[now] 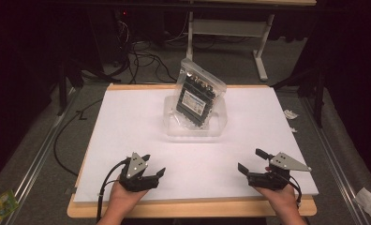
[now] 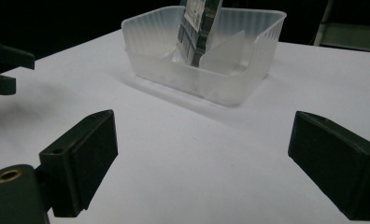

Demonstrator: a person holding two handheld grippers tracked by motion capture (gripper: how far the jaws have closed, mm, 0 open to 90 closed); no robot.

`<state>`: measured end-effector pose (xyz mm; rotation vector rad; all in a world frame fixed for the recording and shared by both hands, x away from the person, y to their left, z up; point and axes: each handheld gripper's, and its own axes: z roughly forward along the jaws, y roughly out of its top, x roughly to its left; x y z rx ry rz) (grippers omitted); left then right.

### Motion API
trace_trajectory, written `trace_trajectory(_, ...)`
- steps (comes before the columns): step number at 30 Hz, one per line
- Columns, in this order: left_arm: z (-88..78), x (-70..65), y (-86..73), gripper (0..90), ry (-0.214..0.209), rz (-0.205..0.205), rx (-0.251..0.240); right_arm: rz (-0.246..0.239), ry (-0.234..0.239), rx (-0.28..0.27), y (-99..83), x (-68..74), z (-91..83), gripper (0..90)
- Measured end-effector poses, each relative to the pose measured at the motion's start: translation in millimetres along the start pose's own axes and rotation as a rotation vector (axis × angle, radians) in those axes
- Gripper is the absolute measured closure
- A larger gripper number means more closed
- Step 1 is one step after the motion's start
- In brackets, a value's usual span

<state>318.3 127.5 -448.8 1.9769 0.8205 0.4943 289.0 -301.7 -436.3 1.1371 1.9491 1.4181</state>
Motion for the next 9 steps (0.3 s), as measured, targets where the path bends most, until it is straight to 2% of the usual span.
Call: trace_trajectory(9,-2.2,5.6,-0.6,25.7,-0.003,-0.025,-0.001,0.035,-0.017,-0.001,-2.4,-5.4,1.2,8.2)
